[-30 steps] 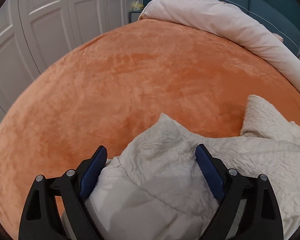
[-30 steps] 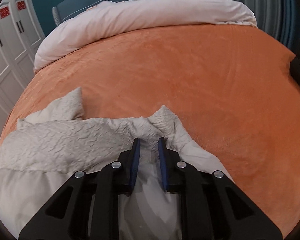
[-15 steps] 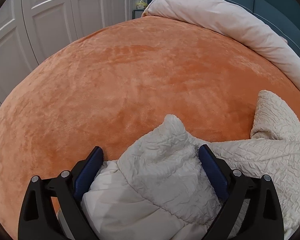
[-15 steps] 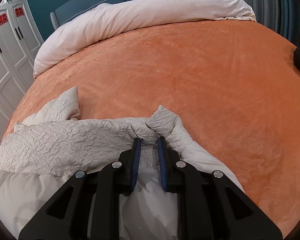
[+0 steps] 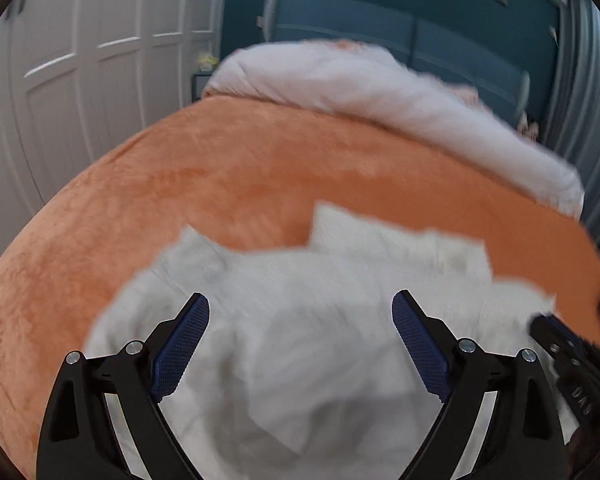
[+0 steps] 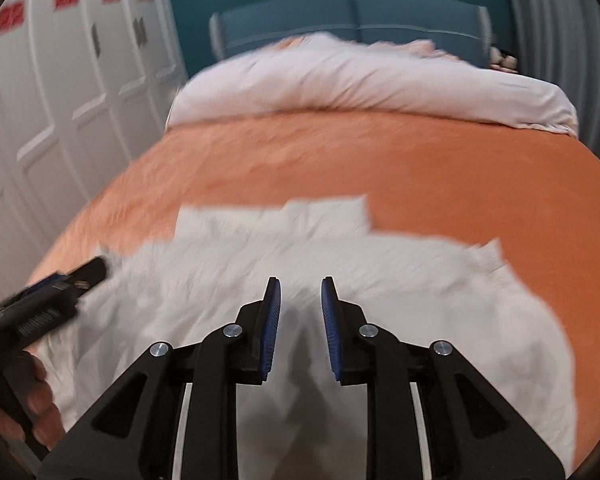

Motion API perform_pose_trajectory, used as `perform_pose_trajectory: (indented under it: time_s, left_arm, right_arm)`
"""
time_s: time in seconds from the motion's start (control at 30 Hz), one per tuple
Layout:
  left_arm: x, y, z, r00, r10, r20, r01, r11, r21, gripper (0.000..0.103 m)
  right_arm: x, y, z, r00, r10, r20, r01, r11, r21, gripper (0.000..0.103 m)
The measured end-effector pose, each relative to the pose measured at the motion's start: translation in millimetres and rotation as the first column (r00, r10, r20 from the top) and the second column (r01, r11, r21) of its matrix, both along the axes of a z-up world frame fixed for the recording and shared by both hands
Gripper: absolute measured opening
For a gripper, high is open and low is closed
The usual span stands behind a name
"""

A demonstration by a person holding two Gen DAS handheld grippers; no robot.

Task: Fold large clothes
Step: 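Lay the folded jacket down and press it flat with both tools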

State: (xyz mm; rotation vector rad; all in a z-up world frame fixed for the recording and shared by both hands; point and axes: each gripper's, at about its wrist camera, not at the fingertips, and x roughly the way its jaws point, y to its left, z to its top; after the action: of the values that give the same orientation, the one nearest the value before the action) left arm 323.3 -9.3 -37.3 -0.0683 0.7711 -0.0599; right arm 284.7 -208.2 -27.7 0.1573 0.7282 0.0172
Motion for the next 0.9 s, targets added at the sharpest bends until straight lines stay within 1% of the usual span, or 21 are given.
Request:
perform_pose_trajectory:
  time_s: [0.07,0.1,0.17,0.2,0.27,0.37,0.47,0.7,0.9]
  left_arm:
    - [3.6,-7.2,-18.7,0.999,0.0,-0.032,0.001,0.999,0.034,0.091]
    - [5.7,-6.6,-27.5,0.999,0.006,-0.043,-0.005,1.0,0.025,0.094]
    - [9.8,-1.3,-35.7,0.999,0.018,-0.049,-0.019,1.0,-0.014,0.096]
    - [9.6,-1.0,-38.5,0.999,0.019,-0.051,-0.019,1.0,-0.013,0.097]
    - [10.3,-5.2,-42.9,0.999,0.02,-0.048,-0.02,1.0,0.005,0.097]
    - [6.7,-12.7,-49.6,0.999,0.028,-0.026,-0.027,0.999,0.044,0.098]
    - [3.4,-17.6,-55.7,0.999,0.035,-0.006,-0.035,0.997,0.071,0.098]
    - [4.8,-23.4,-62.1,0.999,0.046,0.013,-0.047,0.993,0.112,0.098]
    - [6.5,-27.0,-64.4,0.999,0.049,0.005,-0.049,0.989,0.137,0.098]
  right_arm:
    - [3.6,5.1,-15.3,1.0,0.002,-0.031,-0.002,1.0,-0.012,0.021]
    - [4.0,4.4,-22.5,0.999,0.001,-0.035,-0.001,1.0,-0.007,0.019]
    - [4.5,2.2,-31.8,0.999,-0.001,-0.047,0.002,1.0,0.019,0.019]
    - [5.6,2.9,-37.0,0.999,0.001,-0.052,0.0,1.0,0.022,0.019]
    - [3.5,9.7,-47.2,0.999,0.005,-0.053,-0.006,1.0,-0.021,0.019]
    - [3.0,17.9,-54.7,0.999,-0.004,-0.039,0.001,0.997,-0.073,0.019]
    - [3.0,20.1,-61.1,0.999,-0.01,-0.031,0.008,0.997,-0.078,0.019]
    - [4.2,22.1,-68.3,1.0,-0.017,-0.02,0.015,0.995,-0.098,0.019]
    - [5.6,26.0,-68.1,0.999,-0.022,-0.027,0.019,0.992,-0.126,0.019]
